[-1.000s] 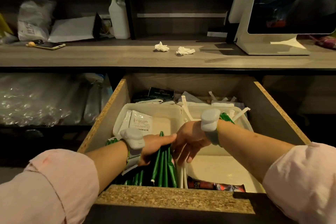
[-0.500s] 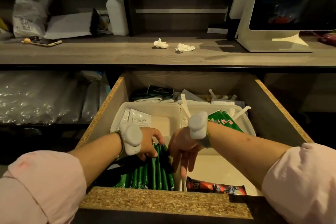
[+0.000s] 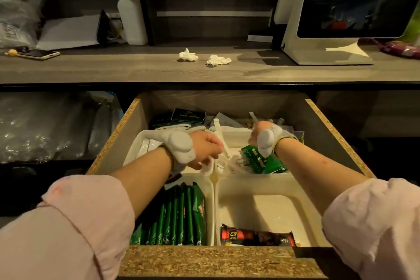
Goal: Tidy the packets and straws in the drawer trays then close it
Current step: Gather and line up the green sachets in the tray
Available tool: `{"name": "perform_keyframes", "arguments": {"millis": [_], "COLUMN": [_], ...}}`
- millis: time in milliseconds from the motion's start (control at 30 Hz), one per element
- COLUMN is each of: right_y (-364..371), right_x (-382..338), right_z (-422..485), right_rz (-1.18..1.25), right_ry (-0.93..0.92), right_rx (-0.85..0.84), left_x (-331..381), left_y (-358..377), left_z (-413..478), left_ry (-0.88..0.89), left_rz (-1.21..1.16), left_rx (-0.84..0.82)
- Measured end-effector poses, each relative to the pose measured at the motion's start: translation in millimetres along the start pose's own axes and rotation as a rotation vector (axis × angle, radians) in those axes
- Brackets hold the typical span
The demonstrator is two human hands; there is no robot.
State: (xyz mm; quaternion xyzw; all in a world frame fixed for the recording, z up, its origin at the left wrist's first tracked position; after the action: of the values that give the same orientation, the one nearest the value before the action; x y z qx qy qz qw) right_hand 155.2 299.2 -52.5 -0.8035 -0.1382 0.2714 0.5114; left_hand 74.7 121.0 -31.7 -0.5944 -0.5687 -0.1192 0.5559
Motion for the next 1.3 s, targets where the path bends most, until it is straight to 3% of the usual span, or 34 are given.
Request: {"name": "perform_keyframes", "arguments": {"millis": [133, 333, 500, 600, 733, 933, 1200, 1300], "right_y": [2, 4, -5, -16, 3, 26, 18, 14], "right_x": [22, 21, 7, -12, -53, -77, -134, -153], "right_z": [-14, -27, -31, -32, -57, -59, -10, 17], "right_rz": [-0.174, -0.366, -0.114, 0.238, 0.460, 0.671, 0.690, 0.719], "right_ry": [0.010, -0.007, -0.011, -0.094, -0.271, -0.341, -0.267, -0.228], "right_rx": [0.050, -0.008, -0.104, -0.086, -0.229, -0.481, -0.290, -0.240], "left_x": [15, -4, -13, -12, -12, -25, -77, -102], "left_y": [32, 35, 34, 30, 31, 9, -61, -63], "left_z": [17, 25, 25, 29, 35, 25, 21, 23], "left_ry": [-0.037, -0.123, -0.179, -0.148, -0.142, -0.187, -0.285, -0.335], "left_rz": [-0.187, -0.245, -0.507, -0.608, -0.755, -0.735, -0.814, -0.862], "left_rx": [-0.045, -0.024, -0.019, -0.002, -0.049, -0.049, 0.296, 0.296]}}
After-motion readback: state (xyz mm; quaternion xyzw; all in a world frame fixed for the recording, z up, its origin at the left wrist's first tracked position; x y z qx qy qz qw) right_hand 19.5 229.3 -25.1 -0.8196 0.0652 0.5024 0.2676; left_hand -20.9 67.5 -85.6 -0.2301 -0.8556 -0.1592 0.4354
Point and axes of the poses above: each hand's wrist, its own z-axis towards the middle knuckle, its own y-axis out of the palm, x = y × z, the point moved 7 cm from there along z, towards the middle knuckle, and after that the axes turned 2 degrees about y, right-handed, at the moved point
